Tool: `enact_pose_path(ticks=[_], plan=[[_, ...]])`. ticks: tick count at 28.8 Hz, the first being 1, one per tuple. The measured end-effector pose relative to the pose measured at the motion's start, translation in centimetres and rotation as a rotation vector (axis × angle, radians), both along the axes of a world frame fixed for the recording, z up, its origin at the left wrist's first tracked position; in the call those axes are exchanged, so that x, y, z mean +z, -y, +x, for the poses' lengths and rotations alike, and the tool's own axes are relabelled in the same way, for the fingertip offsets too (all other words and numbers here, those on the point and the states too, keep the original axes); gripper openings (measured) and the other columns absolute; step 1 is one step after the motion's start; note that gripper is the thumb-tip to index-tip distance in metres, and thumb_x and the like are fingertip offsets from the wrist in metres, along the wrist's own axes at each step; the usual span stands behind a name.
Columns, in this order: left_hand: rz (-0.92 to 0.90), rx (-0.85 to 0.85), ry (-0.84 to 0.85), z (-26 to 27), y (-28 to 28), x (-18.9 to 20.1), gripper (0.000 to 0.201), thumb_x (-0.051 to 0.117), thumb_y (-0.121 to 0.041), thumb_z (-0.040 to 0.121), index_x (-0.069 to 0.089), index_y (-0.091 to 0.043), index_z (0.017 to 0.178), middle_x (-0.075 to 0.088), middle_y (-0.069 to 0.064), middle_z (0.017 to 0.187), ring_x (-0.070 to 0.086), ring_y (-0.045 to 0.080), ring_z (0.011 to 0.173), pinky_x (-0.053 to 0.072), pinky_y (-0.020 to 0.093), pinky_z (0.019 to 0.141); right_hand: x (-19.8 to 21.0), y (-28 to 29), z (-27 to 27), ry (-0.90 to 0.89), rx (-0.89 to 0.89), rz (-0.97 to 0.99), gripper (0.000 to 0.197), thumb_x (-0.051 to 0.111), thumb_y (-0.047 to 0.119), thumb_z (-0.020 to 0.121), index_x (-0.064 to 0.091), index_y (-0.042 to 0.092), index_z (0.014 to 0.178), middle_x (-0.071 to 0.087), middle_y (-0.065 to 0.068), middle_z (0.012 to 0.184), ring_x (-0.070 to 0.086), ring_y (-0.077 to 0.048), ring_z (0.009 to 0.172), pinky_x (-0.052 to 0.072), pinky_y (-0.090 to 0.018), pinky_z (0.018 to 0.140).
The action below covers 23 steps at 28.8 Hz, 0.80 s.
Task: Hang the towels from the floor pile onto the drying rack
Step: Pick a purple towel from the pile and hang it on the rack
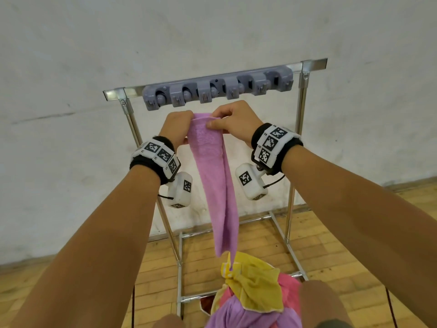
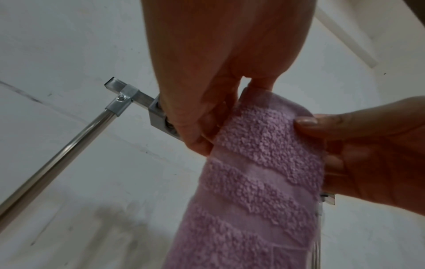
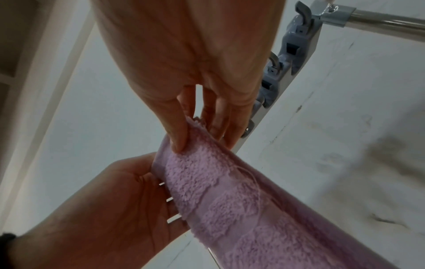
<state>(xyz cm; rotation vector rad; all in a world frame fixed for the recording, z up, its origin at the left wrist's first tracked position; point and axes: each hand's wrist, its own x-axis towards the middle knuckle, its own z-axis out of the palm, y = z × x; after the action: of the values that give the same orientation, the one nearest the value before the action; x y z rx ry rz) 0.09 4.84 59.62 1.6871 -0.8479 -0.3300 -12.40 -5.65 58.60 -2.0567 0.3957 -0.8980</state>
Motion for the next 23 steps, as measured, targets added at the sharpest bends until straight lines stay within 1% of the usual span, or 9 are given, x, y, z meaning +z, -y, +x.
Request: enact_pose_path(ticks=[2, 5, 9, 13, 16, 18, 19, 21, 23], plan=[[0.02, -0.001, 0.028, 0.2, 0.0, 0.1, 0.022, 0.042, -0.007, 0.091, 0.059, -0.011, 0.078, 0.06, 0.016, 0.1, 0.057, 0.027, 0.089, 0.054, 0.041, 0.078, 0.1, 0.0, 0.1, 0.004, -0.001, 0.018, 0.005, 0.079, 0.013, 0.078, 0.075, 0.013, 0.082, 0.074, -0.014, 0.088, 0.071, -0.033, 0.089, 0.059, -0.049, 0.084], [0.023, 0.01, 0.026, 0.3, -0.1, 0.1, 0.021, 0.042, -0.007, 0.089, 0.06, -0.01, 0.078, 0.059, 0.015, 0.096, 0.056, 0.027, 0.089, 0.055, 0.043, 0.08, 0.2, -0.2, 0.4, -0.007, -0.035, -0.014, 0.005, 0.08, 0.015, 0.078, 0.076, 0.015, 0.081, 0.075, -0.009, 0.086, 0.071, -0.029, 0.088, 0.059, -0.047, 0.084], [-0.048, 0.011, -0.036, 0.1, -0.5, 0.0, 0.022, 0.043, -0.008, 0.088, 0.056, -0.014, 0.072, 0.053, 0.007, 0.079, 0.052, 0.025, 0.082, 0.049, 0.04, 0.073, 0.3, -0.6, 0.6, 0.056, -0.066, 0.035, 0.01, 0.08, 0.012, 0.076, 0.075, 0.021, 0.076, 0.074, -0.003, 0.084, 0.07, -0.024, 0.088, 0.059, -0.045, 0.085], [-0.109, 0.009, -0.079, -0.1, -0.5, 0.2, 0.02, 0.043, -0.01, 0.089, 0.054, -0.014, 0.072, 0.05, 0.005, 0.073, 0.047, 0.021, 0.074, 0.043, 0.037, 0.07, 0.7, -1.2, 0.5, 0.135, -0.022, 0.103, 0.01, 0.077, 0.008, 0.079, 0.075, 0.018, 0.08, 0.072, -0.001, 0.084, 0.069, -0.026, 0.092, 0.058, -0.044, 0.088], [-0.142, 0.001, -0.1, -0.3, -0.6, 0.6, 0.019, 0.047, -0.019, 0.091, 0.058, -0.016, 0.076, 0.054, 0.003, 0.075, 0.051, 0.018, 0.074, 0.044, 0.036, 0.071, 0.8, -1.4, 0.4, 0.176, 0.037, 0.184, 0.008, 0.074, 0.006, 0.082, 0.073, 0.009, 0.089, 0.07, -0.005, 0.089, 0.068, -0.025, 0.094, 0.058, -0.043, 0.089], [-0.184, -0.031, -0.138, -0.5, -0.9, 0.7, 0.021, 0.053, -0.03, 0.093, 0.062, -0.018, 0.079, 0.06, -0.001, 0.075, 0.057, 0.015, 0.073, 0.048, 0.032, 0.071, 0.9, -1.4, 0.3, 0.19, 0.042, 0.195, 0.009, 0.074, 0.007, 0.083, 0.073, 0.008, 0.092, 0.071, -0.008, 0.094, 0.068, -0.026, 0.096, 0.058, -0.043, 0.09], [-0.202, -0.079, -0.158, -0.6, -1.1, 0.5, 0.026, 0.055, -0.039, 0.094, 0.066, -0.018, 0.084, 0.065, -0.003, 0.078, 0.062, 0.014, 0.076, 0.051, 0.03, 0.072, 0.9, -1.4, 0.3, 0.201, 0.042, 0.204, 0.009, 0.074, 0.007, 0.083, 0.073, 0.008, 0.092, 0.071, -0.009, 0.095, 0.069, -0.027, 0.097, 0.058, -0.043, 0.09], [-0.2, -0.216, -0.146, -0.5, -1.4, -0.2, 0.044, 0.054, -0.058, 0.09, 0.073, -0.02, 0.102, 0.074, -0.001, 0.099, 0.07, 0.016, 0.093, 0.056, 0.03, 0.076, 1.1, -1.4, 0.3, 0.244, 0.054, 0.234, 0.008, 0.074, 0.008, 0.083, 0.074, 0.012, 0.09, 0.072, -0.01, 0.095, 0.069, -0.028, 0.096, 0.059, -0.044, 0.088], [-0.171, -0.294, -0.128, -0.4, -1.6, -1.5, 0.045, 0.059, -0.056, 0.089, 0.071, -0.022, 0.115, 0.073, 0.003, 0.111, 0.07, 0.02, 0.102, 0.056, 0.034, 0.079, 1.3, -1.4, 0.3, 0.291, 0.075, 0.264, 0.008, 0.074, 0.007, 0.083, 0.074, 0.014, 0.087, 0.073, -0.011, 0.093, 0.07, -0.027, 0.093, 0.059, -0.046, 0.087]])
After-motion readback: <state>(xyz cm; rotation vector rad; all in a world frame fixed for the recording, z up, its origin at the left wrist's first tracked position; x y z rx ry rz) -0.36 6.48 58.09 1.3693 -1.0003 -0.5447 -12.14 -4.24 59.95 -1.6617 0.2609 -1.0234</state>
